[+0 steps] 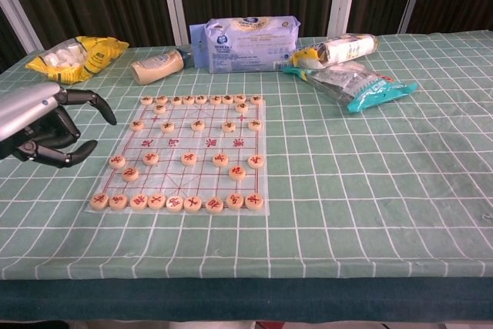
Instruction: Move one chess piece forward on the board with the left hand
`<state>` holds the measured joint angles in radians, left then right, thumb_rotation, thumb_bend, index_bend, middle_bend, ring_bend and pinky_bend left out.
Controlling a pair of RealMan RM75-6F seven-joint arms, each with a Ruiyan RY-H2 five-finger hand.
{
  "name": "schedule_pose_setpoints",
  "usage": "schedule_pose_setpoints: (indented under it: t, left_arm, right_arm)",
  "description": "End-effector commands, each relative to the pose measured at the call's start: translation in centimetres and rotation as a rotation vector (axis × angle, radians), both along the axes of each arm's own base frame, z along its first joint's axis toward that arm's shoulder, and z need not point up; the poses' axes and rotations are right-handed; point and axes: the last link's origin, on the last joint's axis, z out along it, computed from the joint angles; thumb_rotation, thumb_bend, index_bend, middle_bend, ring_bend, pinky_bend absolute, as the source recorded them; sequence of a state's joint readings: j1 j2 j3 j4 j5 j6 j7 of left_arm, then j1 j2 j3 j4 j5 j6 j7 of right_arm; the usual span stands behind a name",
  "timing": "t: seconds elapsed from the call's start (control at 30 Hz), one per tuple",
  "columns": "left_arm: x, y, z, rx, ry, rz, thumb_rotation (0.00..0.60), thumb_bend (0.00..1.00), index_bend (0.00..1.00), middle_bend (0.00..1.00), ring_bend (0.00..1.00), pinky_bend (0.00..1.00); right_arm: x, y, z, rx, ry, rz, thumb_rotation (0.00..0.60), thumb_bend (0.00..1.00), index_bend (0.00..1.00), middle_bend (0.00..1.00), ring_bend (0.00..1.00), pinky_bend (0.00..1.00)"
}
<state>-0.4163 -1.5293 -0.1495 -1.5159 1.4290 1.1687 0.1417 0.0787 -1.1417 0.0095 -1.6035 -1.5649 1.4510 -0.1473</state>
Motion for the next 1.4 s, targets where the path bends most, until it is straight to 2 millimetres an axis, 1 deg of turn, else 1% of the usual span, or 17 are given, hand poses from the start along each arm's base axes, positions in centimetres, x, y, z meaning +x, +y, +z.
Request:
schedule_pose_setpoints:
  t: [0.03,0.1,0.27,0.37,0.5,0.6,0.63,0.73,0.83,0.97,1.4]
  left_arm:
    - [0.6,0.9,-1.0,-0.019,0.018,0.031,0.6,0.42,0.31,1.0,1.0,1.0]
    - [0.7,1.3,-1.4,-0.027,0.027,0.048,0.6,0.41,0.27,1.0,1.0,1.0]
    - [0.9,2.2,-2.3,-0.048,0.049,0.067,0.6,0.39,0.27,1.0,1.0,1.0]
    - [1.1,2.4,-2.8,-0.068,0.073,0.058,0.597,0.37,0.29,1.0,1.0,1.0]
    - [1.3,2.7,-3.2,-0.091,0.083,0.045,0.578,0.35,0.31,1.0,1.0,1.0]
    - [1.2,2.9,-3.5,-0.091,0.105,0.032,0.576,0.35,0.37,1.0,1.0,1.0]
    - [1.1,3.0,-3.6,-0.092,0.115,0.029,0.575,0.35,0.38,1.0,1.0,1.0]
    - [0.9,3.1,-4.0,-0.091,0.141,0.022,0.585,0.35,0.39,1.0,1.0,1.0]
    - [0.3,3.4,-4.3,-0.092,0.174,0.028,0.593,0.34,0.41,1.0,1.0,1.0]
    - [-0.3,3.6,-4.6,-0.094,0.195,0.041,0.592,0.34,0.41,1.0,1.0,1.0]
    - [-1.0,3.8,-5.4,-0.094,0.24,0.036,0.599,0.34,0.43,1.0,1.0,1.0]
  right_arm:
    - [0.0,0.0,0.0,-0.001,-0.003,-0.001,0.6,0.16,0.0,0.0,0.0,0.0]
    - [0.0,0.0,0.0,-0.003,-0.005,0.0,0.6,0.16,0.0,0.0,0.0,0.0]
    - [0.0,0.0,0.0,-0.003,-0.007,0.002,0.6,0.16,0.0,0.0,0.0,0.0]
    - [0.0,0.0,0.0,-0.002,-0.009,0.002,0.6,0.16,0.0,0.0,0.0,0.0]
    - [0.0,0.0,-0.1,0.003,-0.012,0.002,0.6,0.16,0.0,0.0,0.0,0.0]
    - [0.0,0.0,-0.1,0.004,-0.014,0.003,0.6,0.16,0.0,0.0,0.0,0.0]
    - [0.0,0.0,-0.1,0.005,-0.014,0.003,0.6,0.16,0.0,0.0,0.0,0.0]
    - [0.0,0.0,-0.1,0.01,-0.017,0.002,0.6,0.16,0.0,0.0,0.0,0.0]
    - [0.0,0.0,-0.1,0.011,-0.015,0.002,0.6,0.16,0.0,0.0,0.0,0.0]
    - [0.0,0.0,-0.2,0.011,-0.014,0.001,0.6,0.16,0.0,0.0,0.0,0.0]
    - [0.0,0.1,-0.2,0.013,-0.015,0.003,0.6,0.16,0.0,0.0,0.0,0.0]
